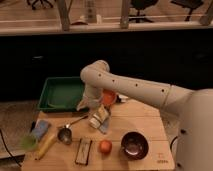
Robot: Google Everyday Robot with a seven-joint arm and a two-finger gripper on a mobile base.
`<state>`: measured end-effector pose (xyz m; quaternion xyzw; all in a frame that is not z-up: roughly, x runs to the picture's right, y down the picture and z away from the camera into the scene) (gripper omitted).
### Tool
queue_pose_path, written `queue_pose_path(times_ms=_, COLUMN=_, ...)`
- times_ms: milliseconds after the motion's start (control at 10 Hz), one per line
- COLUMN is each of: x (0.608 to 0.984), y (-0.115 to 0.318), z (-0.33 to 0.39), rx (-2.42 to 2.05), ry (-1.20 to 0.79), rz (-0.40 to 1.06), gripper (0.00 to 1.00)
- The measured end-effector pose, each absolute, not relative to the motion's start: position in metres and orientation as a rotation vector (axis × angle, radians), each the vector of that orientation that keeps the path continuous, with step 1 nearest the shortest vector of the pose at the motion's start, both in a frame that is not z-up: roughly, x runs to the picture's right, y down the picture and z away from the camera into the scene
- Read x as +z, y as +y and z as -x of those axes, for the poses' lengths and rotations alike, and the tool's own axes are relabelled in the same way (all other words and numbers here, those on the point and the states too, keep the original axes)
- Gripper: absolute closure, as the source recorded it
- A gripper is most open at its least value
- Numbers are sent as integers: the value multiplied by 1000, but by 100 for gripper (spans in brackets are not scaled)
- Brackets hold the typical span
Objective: Place grapes in paper cup
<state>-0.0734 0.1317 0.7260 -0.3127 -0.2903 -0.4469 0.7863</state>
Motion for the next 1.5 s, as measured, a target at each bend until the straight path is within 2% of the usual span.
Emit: queue_pose_path(times_ms=1500, x=727, y=130, z=74, rx=-968, ry=-636, rz=666, gripper=20)
